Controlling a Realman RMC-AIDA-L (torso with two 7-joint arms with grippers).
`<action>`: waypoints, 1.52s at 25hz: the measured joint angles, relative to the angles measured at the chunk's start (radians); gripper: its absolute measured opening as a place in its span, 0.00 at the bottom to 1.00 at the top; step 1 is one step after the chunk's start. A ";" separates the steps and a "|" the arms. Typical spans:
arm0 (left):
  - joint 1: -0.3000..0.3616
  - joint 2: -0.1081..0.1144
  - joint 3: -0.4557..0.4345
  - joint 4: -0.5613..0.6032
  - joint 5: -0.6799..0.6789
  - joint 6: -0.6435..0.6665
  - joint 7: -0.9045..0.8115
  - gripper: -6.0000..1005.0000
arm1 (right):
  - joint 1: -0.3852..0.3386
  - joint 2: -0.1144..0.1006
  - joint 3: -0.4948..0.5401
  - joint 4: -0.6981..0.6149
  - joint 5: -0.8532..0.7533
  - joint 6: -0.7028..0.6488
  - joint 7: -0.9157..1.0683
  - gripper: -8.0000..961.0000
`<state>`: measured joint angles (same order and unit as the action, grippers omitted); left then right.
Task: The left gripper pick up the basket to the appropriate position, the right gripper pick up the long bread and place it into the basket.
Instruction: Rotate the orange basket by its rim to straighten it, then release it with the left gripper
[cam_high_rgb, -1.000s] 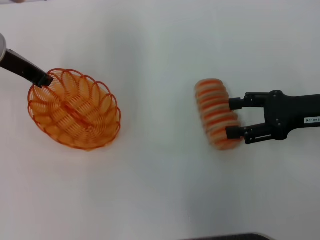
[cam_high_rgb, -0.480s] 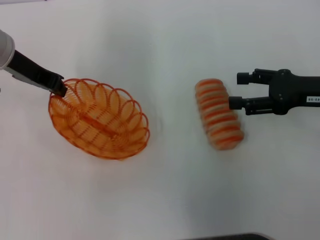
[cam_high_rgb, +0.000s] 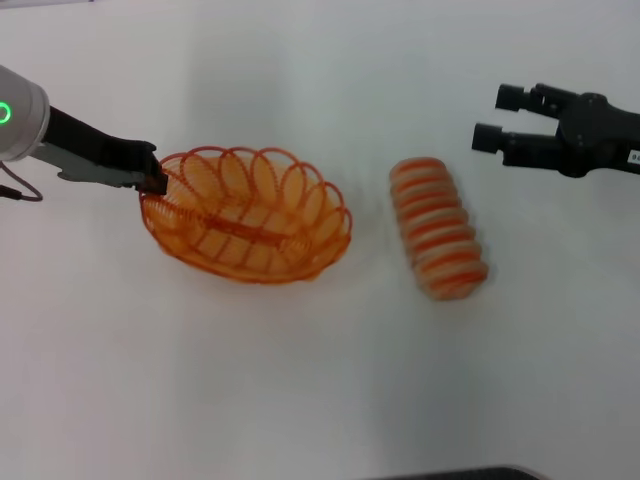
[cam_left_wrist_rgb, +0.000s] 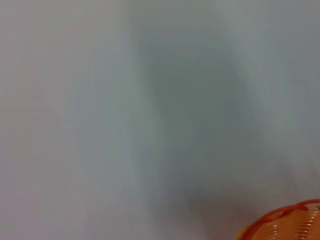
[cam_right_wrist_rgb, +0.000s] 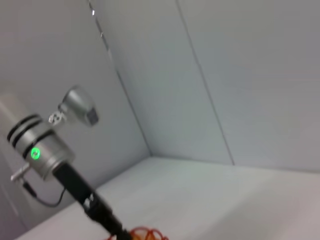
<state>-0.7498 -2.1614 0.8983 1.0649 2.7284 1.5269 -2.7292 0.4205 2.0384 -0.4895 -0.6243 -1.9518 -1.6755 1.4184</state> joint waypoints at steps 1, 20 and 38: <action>0.007 -0.001 -0.004 -0.002 -0.017 -0.006 -0.009 0.08 | -0.001 0.004 0.006 0.001 0.015 0.000 -0.004 0.98; 0.183 -0.011 0.088 -0.044 -0.261 -0.304 -0.041 0.07 | 0.007 0.043 0.086 0.017 0.065 0.071 -0.058 0.98; 0.201 -0.009 0.113 -0.037 -0.244 -0.363 -0.042 0.08 | 0.020 0.043 0.087 0.035 0.081 0.115 -0.067 0.98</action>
<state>-0.5491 -2.1706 1.0116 1.0275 2.4839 1.1639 -2.7708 0.4400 2.0816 -0.4028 -0.5892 -1.8713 -1.5603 1.3510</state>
